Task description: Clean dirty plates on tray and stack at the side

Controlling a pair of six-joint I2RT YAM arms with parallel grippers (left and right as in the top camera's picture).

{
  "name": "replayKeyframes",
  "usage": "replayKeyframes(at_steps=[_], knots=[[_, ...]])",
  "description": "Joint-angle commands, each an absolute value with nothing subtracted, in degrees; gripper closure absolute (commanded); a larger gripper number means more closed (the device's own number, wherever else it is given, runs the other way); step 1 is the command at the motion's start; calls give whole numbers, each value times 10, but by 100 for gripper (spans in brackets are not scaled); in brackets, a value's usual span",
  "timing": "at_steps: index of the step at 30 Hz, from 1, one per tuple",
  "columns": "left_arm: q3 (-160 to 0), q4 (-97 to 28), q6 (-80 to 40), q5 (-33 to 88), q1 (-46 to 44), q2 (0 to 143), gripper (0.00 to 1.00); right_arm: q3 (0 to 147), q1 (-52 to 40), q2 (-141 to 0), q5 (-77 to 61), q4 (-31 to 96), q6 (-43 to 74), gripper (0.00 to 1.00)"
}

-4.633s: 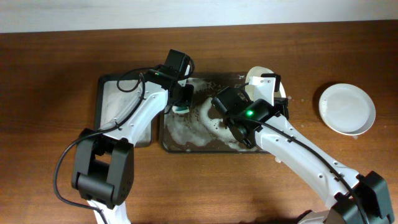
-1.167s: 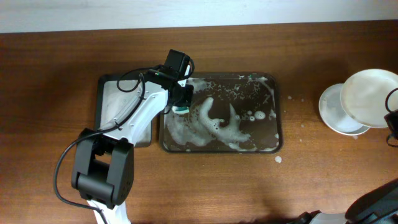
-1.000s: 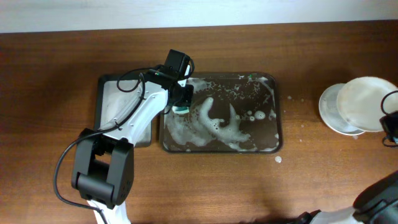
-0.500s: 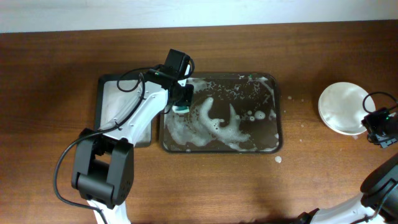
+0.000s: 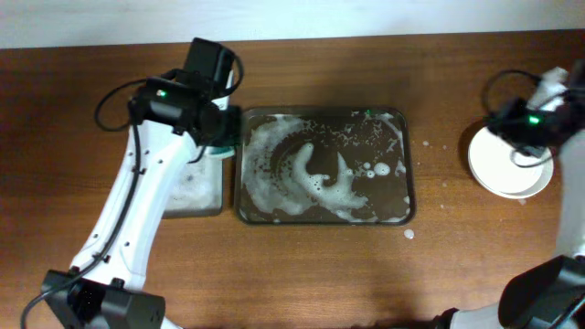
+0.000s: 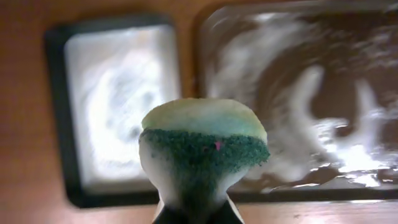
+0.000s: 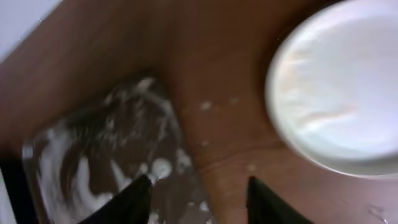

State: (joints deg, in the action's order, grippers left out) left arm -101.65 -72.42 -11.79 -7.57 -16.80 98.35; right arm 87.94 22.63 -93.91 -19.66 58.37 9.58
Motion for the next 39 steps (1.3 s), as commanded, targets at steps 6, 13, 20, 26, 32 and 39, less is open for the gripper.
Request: replayKeyframes(at_steps=[6,13,20,26,32,39], knots=[[-852,-593,-121,-103,-69,994,100,883,67,-942,-124,582,79,40],[-753,-420,-121,-103,-50,995,78,883,14,-942,-85,590,79,34],[-752,-428,-121,-103,-50,995,1,883,15,-942,-65,603,79,4],[-755,-433,-121,-92,-50,981,1,883,15,-942,-65,596,77,3],[-783,-459,-121,-82,-49,897,1,884,15,-933,-68,596,77,4],[-790,-463,-121,-82,-49,750,1,892,15,-848,-62,592,77,3]])
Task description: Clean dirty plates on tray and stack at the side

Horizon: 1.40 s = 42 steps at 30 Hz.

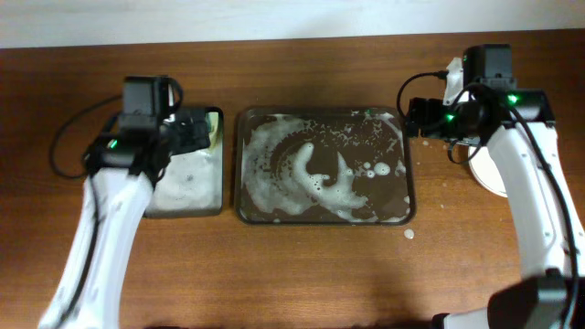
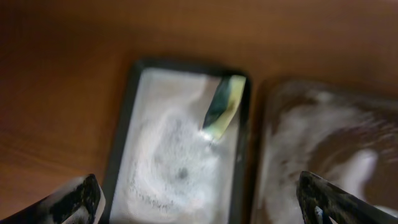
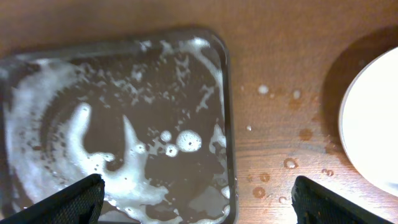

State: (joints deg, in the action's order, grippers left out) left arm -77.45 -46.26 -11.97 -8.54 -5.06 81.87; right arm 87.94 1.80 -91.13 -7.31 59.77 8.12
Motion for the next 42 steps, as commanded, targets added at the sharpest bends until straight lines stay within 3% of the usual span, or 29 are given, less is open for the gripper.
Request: replayKeyframes(at_steps=[1,11,20,26,34,42], knots=[[-790,-463,-121,-82,-49,734,1,892,15,-834,-55,592,77,4],[-790,-463,-121,-82,-49,619,1,892,15,-700,-16,593,77,4],[-790,-463,-121,-82,-50,649,1,892,15,-660,-8,595,77,7],[-790,-463,-121,-82,-50,665,1,901,15,-575,-8,596,77,3],[-790,-464,-121,-82,-50,667,1,901,15,-458,-8,682,77,2],[-790,-463,-121,-82,-50,667,1,901,15,-439,9,758,76,2]])
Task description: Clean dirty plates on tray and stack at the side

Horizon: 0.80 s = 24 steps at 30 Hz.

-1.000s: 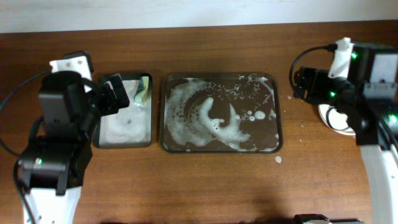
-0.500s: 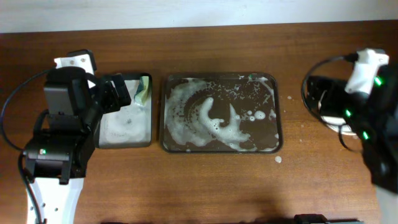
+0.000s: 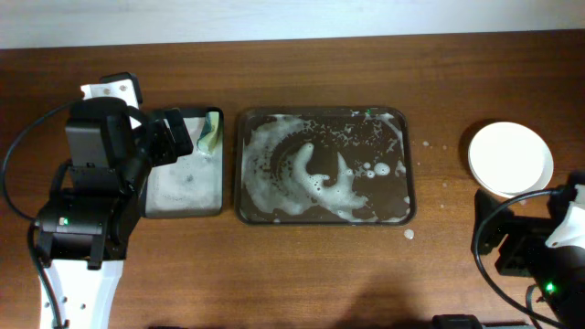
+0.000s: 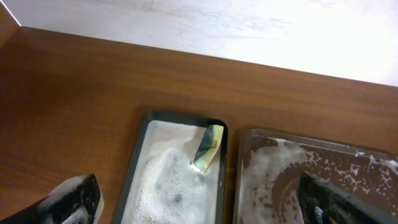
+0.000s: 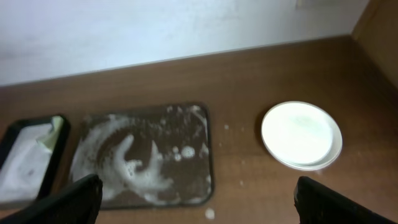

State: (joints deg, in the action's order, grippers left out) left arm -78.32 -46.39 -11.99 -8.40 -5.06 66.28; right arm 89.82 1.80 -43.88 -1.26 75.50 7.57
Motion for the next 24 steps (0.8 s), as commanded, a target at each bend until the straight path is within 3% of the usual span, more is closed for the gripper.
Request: replayKeyframes(at_steps=[1,13,24], knots=[[-790,-464,-121,-82,-50,667,1,901,15,-439,10,757,72,2],[-790,-464,-121,-82,-50,667,1,866,18,-420,15,673,73,2],[-790,-464,-121,-82,-50,667,1,415,19,-178,-47,272,73,2]])
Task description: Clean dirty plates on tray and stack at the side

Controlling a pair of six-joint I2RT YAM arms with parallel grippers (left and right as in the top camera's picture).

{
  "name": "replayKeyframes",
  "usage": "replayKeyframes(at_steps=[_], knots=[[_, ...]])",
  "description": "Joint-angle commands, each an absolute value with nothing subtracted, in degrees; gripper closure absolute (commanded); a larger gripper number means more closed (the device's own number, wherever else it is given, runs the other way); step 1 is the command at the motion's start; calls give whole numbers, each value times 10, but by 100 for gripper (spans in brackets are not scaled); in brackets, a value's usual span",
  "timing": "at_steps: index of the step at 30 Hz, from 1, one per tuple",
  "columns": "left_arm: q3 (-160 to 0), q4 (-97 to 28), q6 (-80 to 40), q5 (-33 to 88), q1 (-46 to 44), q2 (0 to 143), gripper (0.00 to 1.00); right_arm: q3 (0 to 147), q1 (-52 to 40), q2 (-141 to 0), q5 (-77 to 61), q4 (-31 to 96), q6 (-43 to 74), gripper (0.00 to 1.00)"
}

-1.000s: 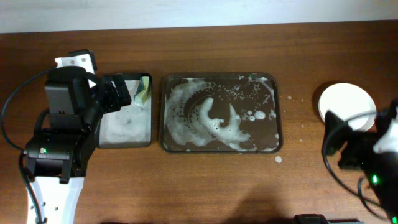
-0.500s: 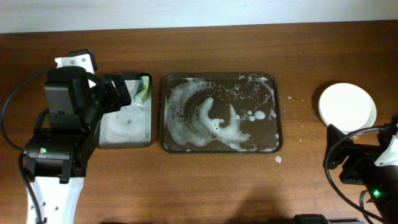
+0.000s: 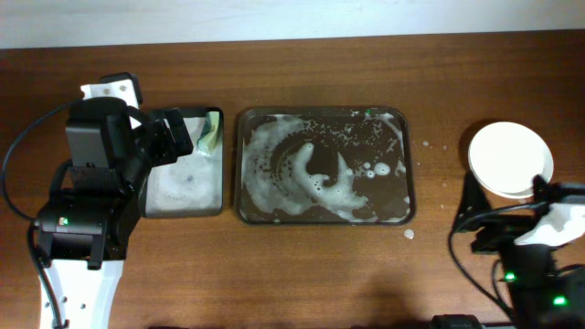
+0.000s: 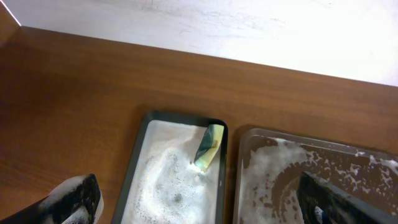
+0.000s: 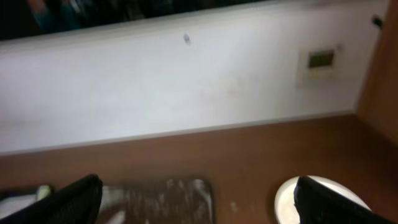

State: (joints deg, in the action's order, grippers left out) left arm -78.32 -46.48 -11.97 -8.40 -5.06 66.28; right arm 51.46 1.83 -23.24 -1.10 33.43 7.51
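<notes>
A stack of white plates [image 3: 510,160] sits on the table at the far right; its edge shows in the right wrist view as the white plate [image 5: 297,198]. The sudsy dark tray [image 3: 395,206] in the middle holds only foam and water. A green-and-yellow sponge [image 4: 210,146] leans in the far right corner of the small black foam tray [image 4: 134,174]. My left gripper [image 4: 199,204] hangs open high above that small tray. My right gripper [image 5: 196,200] is open, raised near the table's front right, facing the wall.
Water drops [image 3: 409,234] dot the wood between the big tray and the plates. A white wall [image 5: 186,93] runs behind the table's far edge. A wooden side panel [image 5: 380,81] rises at the right.
My right arm has drawn back and tilted up; its camera now shows mostly the wall, with tray and plate at the bottom edge. The left arm, sponge and plates have not moved.
My left gripper was shut on the sponge between the two trays while the right one was open by the white plate. Then the sponge lay in the small tray, left gripper open, right gripper over the big tray's right edge. Both arms then stood raised and back, as now.
</notes>
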Motion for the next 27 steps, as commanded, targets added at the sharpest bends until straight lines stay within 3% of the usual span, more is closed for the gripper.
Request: replayKeyframes(at_steps=[1,8,18,27], knots=[[-790,-463,-121,-82,-50,667,1,381,19,-160,-57,243,73,2],[-790,-464,-121,-82,-50,667,1,172,18,-60,-71,73,78,2],[-790,-464,-121,-82,-50,667,1,22,18,-2,-53,-62,77,2],[-790,-464,-121,-82,-50,667,1,3,18,-2,-39,-27,77,2]])
